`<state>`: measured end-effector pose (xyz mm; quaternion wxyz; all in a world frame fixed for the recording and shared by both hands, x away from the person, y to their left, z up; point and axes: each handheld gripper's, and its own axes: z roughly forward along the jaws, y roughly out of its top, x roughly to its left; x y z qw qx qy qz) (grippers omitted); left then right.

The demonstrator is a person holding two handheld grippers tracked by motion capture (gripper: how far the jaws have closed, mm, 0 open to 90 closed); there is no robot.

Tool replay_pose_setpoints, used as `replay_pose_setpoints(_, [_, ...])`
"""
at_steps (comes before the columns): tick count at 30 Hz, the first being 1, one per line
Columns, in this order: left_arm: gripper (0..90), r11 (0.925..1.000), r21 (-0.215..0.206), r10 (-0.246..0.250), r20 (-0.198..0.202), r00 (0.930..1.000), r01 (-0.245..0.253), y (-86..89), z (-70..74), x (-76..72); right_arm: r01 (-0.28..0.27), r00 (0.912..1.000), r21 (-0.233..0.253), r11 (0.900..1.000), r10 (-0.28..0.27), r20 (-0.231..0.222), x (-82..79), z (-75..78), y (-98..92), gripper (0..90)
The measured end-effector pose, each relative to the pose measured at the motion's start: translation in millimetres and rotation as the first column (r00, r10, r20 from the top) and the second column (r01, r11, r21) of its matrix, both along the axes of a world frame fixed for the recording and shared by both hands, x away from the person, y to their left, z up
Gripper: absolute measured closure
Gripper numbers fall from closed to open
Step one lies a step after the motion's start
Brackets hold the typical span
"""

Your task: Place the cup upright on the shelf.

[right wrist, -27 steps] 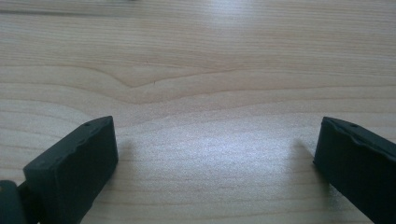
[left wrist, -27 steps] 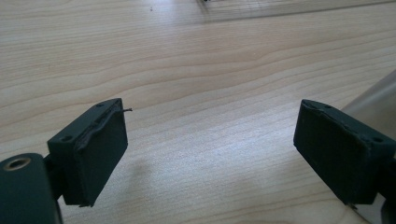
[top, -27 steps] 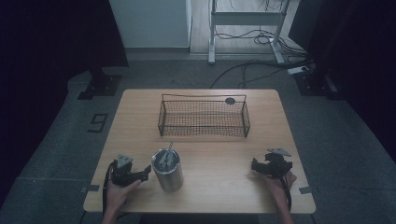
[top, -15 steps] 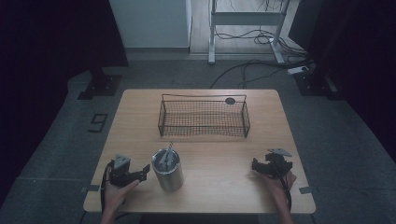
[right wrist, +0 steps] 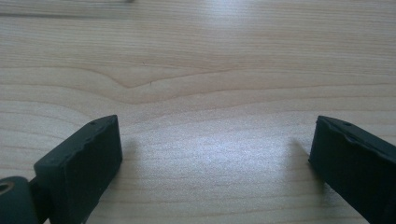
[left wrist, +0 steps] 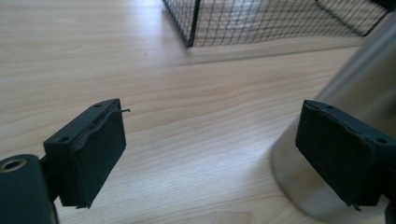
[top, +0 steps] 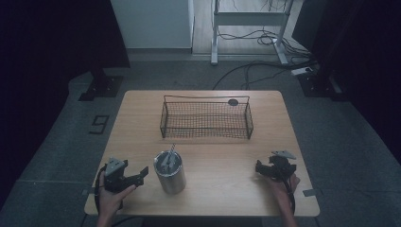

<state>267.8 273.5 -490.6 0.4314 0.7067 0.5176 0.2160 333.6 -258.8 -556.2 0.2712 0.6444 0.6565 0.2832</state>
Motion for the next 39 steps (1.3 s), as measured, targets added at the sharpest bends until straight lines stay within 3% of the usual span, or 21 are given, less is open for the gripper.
replay_pose_setpoints(8, [7.3,0.9977,-0.051,-0.041,0.042,0.9982,0.044,-2.1,19.2,-13.9,0.004,1.0000,0.001,1.000,-0.004,0.001,-0.2,0.1,0.0,2.8])
replay_pose_setpoints(14, [6.9,0.9915,-0.091,-0.085,0.097,0.9917,0.094,-5.6,38.6,-28.9,0.007,1.0000,0.001,1.000,-0.007,0.001,-0.4,0.2,-0.4,3.3])
replay_pose_setpoints(18, [5.8,0.9881,-0.095,-0.111,0.106,0.9882,0.121,-8.8,43.9,-33.3,0.007,1.0000,0.001,1.000,-0.007,0.001,-0.3,0.2,-0.7,3.3])
replay_pose_setpoints(26, [2.5,0.9745,-0.101,-0.189,0.115,0.9753,0.200,-19.7,50.9,-40.5,0.010,0.9999,0.000,1.000,-0.010,0.004,-0.3,0.1,-1.2,3.7])
replay_pose_setpoints(29, [1.5,0.9648,-0.100,-0.232,0.114,0.9661,0.243,-28.6,51.6,-42.7,0.010,0.9999,0.000,1.000,-0.010,0.004,-0.3,0.2,-1.3,3.8])
replay_pose_setpoints(30, [1.0,0.9648,-0.100,-0.232,0.114,0.9661,0.243,-28.6,51.6,-42.7,0.010,0.9999,0.000,1.000,-0.010,0.004,-0.3,0.2,-1.3,3.8])
replay_pose_setpoints(31, [0.1,0.9596,-0.091,-0.256,0.111,0.9603,0.266,-34.3,51.1,-43.4,0.010,0.9999,0.000,1.000,-0.010,0.004,-0.3,0.2,-1.3,3.9])
replay_pose_setpoints(36, [0.0,0.9498,-0.085,-0.292,0.103,0.9508,0.301,-47.2,47.8,-43.4,0.012,0.9999,0.000,1.000,-0.012,0.005,-0.4,0.2,-1.3,4.1])
replay_pose_setpoints(39, [0.0,0.9476,-0.081,-0.301,0.101,0.9484,0.309,-52.6,45.9,-43.1,0.012,0.9999,0.000,1.000,-0.012,0.005,-0.4,0.2,-1.3,4.1])
